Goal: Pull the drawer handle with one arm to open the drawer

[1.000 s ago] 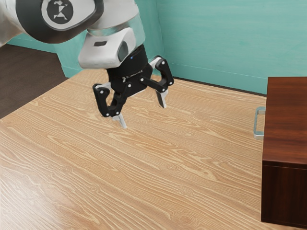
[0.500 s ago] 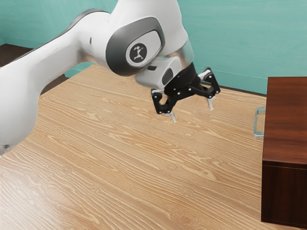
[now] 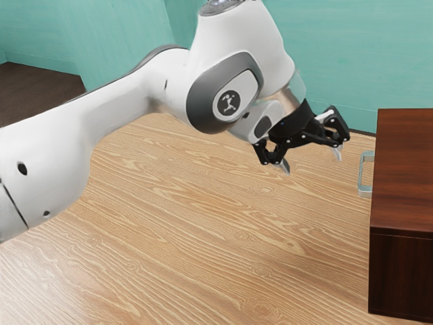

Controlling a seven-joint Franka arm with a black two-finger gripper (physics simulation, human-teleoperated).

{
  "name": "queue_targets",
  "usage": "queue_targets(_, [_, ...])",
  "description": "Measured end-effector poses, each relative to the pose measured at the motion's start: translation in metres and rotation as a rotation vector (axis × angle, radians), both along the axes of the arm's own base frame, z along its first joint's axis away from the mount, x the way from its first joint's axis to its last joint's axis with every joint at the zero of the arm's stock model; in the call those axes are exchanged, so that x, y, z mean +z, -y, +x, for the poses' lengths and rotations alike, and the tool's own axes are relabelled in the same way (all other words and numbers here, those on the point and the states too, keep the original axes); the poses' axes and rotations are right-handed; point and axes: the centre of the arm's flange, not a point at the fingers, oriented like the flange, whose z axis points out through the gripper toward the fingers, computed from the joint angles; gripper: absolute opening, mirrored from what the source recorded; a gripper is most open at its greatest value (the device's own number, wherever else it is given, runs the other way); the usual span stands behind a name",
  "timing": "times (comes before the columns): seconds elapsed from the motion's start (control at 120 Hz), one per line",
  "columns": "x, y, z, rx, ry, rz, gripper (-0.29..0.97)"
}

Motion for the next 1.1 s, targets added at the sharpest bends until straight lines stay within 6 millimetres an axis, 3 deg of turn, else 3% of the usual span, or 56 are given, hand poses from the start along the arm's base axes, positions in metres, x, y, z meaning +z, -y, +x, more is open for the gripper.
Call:
queue_targets(0.758, [-0.042,0.014,0.031,-0.110,0.074,-0.011,0.68])
queue_targets(1.1, [-0.049,0.015,0.040,-0.124,0.100,-0.011,0.68])
